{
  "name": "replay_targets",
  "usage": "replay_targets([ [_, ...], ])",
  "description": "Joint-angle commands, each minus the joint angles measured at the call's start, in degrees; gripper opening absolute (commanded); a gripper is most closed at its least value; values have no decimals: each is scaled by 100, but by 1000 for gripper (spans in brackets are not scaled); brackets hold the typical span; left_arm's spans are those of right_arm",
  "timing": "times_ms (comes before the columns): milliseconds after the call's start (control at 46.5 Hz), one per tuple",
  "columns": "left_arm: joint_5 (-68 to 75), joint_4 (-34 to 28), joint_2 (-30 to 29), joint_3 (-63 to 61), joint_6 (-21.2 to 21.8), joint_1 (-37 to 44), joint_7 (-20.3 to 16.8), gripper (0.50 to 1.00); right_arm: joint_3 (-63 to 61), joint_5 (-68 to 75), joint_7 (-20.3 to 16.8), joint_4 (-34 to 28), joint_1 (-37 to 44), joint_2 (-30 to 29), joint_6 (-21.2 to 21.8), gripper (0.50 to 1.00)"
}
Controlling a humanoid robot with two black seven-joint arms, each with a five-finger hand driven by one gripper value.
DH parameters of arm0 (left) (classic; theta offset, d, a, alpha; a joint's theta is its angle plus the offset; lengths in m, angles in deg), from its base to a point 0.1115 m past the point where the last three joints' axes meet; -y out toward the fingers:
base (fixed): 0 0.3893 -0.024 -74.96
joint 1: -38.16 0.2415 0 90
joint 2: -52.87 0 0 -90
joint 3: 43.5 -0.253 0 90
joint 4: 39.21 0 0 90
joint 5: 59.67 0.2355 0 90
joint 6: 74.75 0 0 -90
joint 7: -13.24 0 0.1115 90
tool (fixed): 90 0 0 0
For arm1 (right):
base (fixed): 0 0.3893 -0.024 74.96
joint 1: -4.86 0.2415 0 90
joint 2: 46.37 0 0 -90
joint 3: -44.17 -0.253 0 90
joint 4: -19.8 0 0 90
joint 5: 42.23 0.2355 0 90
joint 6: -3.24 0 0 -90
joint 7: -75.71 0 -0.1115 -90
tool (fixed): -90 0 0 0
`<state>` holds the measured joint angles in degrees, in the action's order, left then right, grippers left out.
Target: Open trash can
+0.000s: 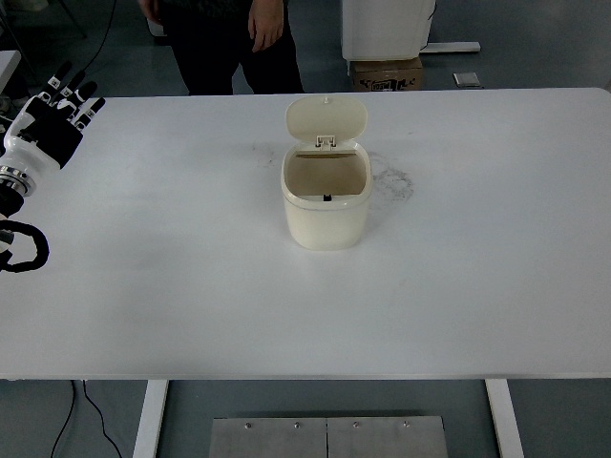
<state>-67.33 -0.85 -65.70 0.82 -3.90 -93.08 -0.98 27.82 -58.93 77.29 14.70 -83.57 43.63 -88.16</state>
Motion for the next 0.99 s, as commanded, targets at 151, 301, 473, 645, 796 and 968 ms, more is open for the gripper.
replay_targets([
  [151,-421,-39,-9,-2,-18,441,-195,1000,0,0,1,0,0,0,0,991],
  [301,-429,-39,-9,-2,-18,547,-397,1000,0,0,1,0,0,0,0,991],
  [473,-500,-39,-27,-2,-18,582,-397,1000,0,0,1,0,0,0,0,991],
  [645,-500,-39,-27,-2,-18,591,-397,1000,0,0,1,0,0,0,0,991],
  [796,-500,-39,-9,-2,-18,599,-397,1000,0,0,1,0,0,0,0,991],
  [968,-500,-39,-18,6,-18,599,-406,1000,9,-18,1,-9,9,0,0,991],
])
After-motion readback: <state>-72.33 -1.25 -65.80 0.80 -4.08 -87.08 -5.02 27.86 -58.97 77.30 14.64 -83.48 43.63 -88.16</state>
